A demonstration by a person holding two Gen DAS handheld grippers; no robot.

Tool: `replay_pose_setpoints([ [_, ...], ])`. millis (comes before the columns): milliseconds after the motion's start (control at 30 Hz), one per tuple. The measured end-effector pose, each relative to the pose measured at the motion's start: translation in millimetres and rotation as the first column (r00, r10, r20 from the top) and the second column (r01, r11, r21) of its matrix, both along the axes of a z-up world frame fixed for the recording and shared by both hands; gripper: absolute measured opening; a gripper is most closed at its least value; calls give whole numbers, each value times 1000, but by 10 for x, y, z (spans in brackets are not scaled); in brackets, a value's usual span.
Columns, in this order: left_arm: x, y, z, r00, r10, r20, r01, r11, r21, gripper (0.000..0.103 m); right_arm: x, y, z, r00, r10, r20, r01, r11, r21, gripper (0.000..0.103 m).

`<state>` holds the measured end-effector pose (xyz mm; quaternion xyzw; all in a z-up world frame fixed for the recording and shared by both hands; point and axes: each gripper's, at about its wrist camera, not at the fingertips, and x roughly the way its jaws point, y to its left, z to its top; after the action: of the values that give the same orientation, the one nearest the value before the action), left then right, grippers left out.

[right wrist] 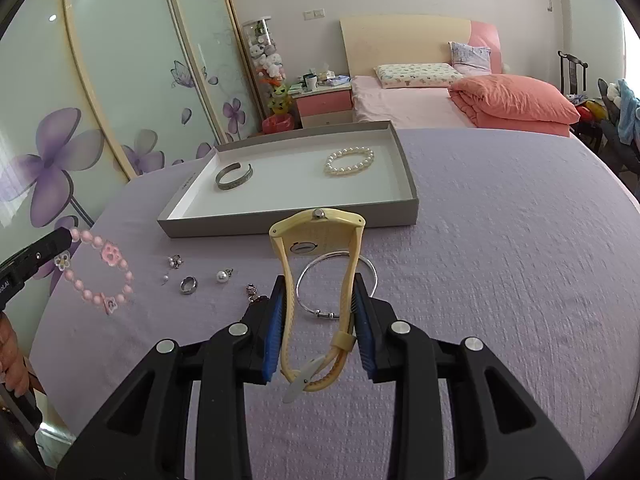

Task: Organize jewelry
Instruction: 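Grasp the pink beaded bracelet with the left tool while the right tool holds the watch, then lower the watch and pink bracelet into the tray and open both tools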

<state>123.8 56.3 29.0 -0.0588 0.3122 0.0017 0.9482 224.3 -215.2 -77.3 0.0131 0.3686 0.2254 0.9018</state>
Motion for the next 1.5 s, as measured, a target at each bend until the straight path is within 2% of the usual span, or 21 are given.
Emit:
replay_pose_setpoints([
  [233,131,-15,101,1000,-4,14,4,1000,1,13,69,43,70,1000,9,14,-9,1000,4,32],
  [433,400,-50,280,999,-15,37,14,1000,10,13,270,118,255,998,3,59,-2,1000,-6,32],
  [600,763,-32,448,997,-11,73,12,1000,-3,13,611,206,431,994,-12,108,12,1000,1,32],
  [700,994,4,473,996,3,84,-2,1000,-12,13,865,293,435,993,-20,113,20,1000,5,32],
  [867,1491,79,348,998,33,59,-32,999,-18,13,1282,450,336,995,-23,97,25,1000,-16,32],
  [1033,1943,157,114,998,55,-4,-55,998,-30,13,1694,533,116,999,-40,15,40,998,-40,33],
  [1167,2153,215,-53,998,57,-38,-59,997,-48,13,1936,620,-53,998,-53,-45,50,996,-69,33],
  [1333,2321,213,-147,998,43,-53,-46,998,-47,13,2065,702,-192,994,-76,-79,66,991,-115,35],
  [1433,2388,189,-170,998,37,-56,-40,998,-49,13,2077,735,-218,993,-76,-87,64,988,-142,42],
  [1500,2426,183,-177,998,32,-55,-35,998,-51,13,2076,723,-213,994,-71,-80,59,988,-139,50],
])
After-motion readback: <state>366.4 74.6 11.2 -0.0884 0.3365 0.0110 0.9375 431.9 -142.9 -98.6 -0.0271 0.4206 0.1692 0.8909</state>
